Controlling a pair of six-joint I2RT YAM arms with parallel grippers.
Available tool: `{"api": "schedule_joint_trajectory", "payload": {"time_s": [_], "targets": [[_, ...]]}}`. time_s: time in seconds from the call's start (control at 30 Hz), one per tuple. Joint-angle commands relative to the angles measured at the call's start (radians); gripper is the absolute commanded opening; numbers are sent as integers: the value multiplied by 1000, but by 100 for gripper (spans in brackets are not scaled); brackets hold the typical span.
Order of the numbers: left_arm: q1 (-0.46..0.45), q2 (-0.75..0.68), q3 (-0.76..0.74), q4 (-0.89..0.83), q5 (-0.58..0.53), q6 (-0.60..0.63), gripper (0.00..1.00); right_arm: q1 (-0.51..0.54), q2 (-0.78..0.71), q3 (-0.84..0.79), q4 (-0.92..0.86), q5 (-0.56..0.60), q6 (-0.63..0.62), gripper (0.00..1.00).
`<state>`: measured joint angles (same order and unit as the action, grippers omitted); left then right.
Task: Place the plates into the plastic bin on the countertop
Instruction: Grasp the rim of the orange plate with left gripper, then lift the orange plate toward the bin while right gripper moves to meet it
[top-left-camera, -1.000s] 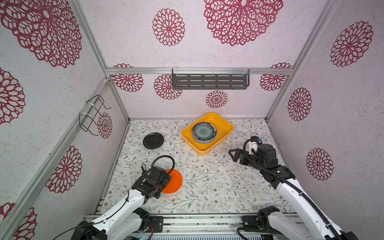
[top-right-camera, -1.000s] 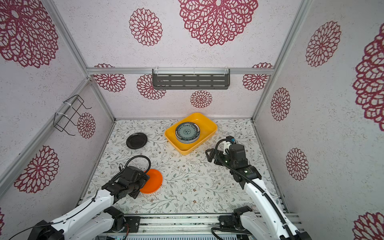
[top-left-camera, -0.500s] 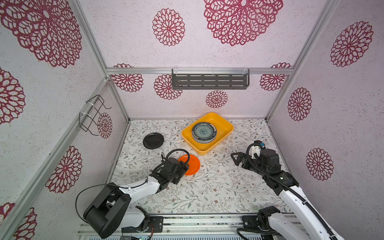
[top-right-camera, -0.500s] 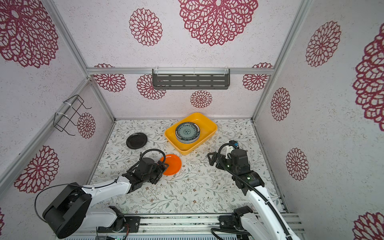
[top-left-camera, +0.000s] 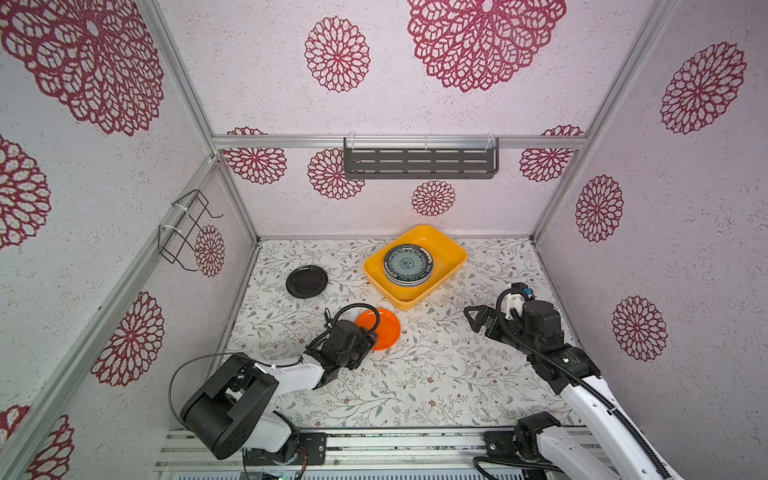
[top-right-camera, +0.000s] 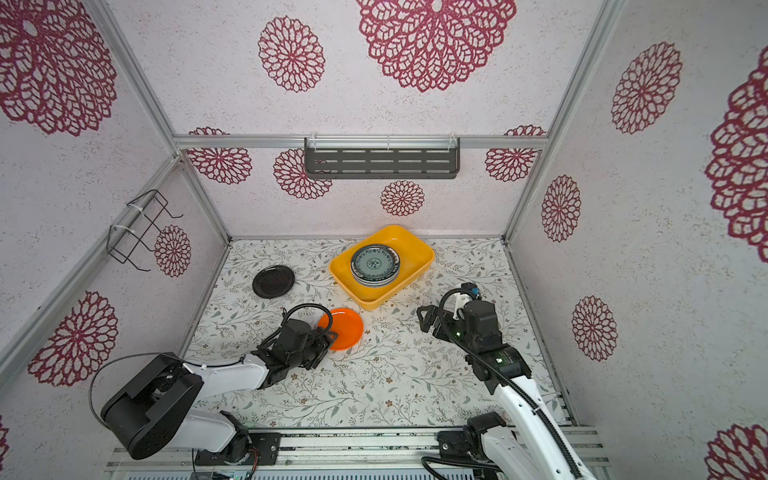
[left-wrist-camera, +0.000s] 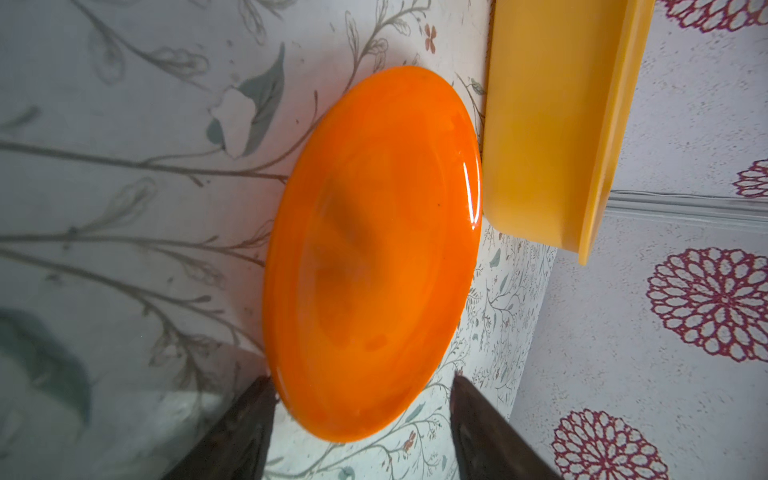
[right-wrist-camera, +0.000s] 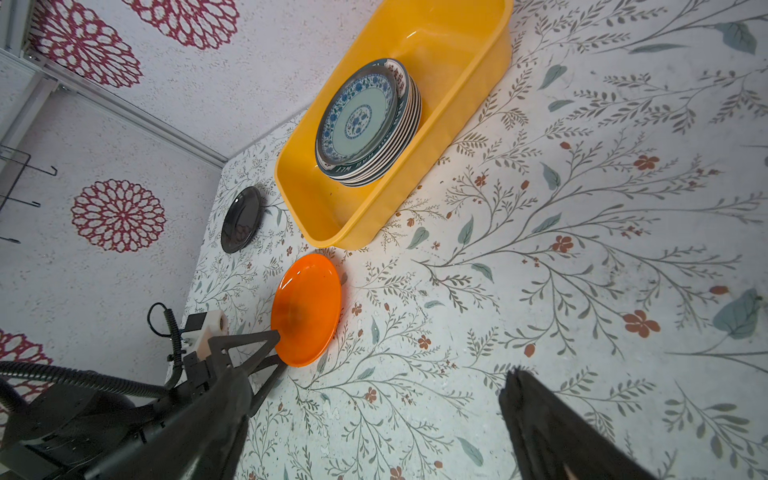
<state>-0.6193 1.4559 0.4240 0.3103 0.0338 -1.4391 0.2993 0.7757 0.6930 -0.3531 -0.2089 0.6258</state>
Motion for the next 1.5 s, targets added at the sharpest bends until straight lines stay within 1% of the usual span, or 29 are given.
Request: {"api": "schedule_joint_trajectory", "payload": {"time_s": [0.0,0.1,0.2,0.23,0.27,0.3,0.37,0.47,0.53,0.63,0.73,0.83,0.93,1.03,1.17,1.27,1.37,1.47], "targets": [[-5,42,-13,99,-8,7,67,1,-7,11,20,2,14,99],[-5,91,-11,152,-7,-11,62,1,-8,20,14,-1,16,99],[-9,144,-17,190,-10,-81,52,1,-13,17,19,-6,14,99],[-9,160,-21,219,-18,-102,47,0,-13,13,32,-13,11,99],[-9,172,-24,234,-29,-115,39,1,-11,13,39,-14,9,99],[-7,177,-21,229,-34,-129,34,1,-5,15,43,-14,9,99],[-7,175,-16,213,-49,-149,31,1,11,18,49,-6,19,99],[-7,138,10,119,-57,-157,23,1,23,3,94,-2,50,99],[-6,95,59,-14,-72,-112,16,1,14,-15,138,-2,76,99],[-7,51,145,-216,-71,-1,10,1,19,-14,149,-33,62,99],[-7,8,199,-331,-69,49,3,0,50,0,128,-55,33,99],[-2,-41,251,-447,-91,73,0,0,70,-14,165,-62,59,99],[4,-88,305,-549,-122,89,0,1,93,-23,207,-68,78,99],[18,-134,346,-601,-133,104,0,1,124,-10,233,-80,77,99],[57,-183,406,-669,-116,141,0,1,175,19,268,-112,65,99],[83,-199,470,-728,-111,191,0,1,206,28,314,-120,71,98],[114,-190,529,-741,-81,233,0,1,249,43,356,-141,87,97],[145,-151,591,-728,-31,267,0,1,304,66,406,-173,109,96]]}}
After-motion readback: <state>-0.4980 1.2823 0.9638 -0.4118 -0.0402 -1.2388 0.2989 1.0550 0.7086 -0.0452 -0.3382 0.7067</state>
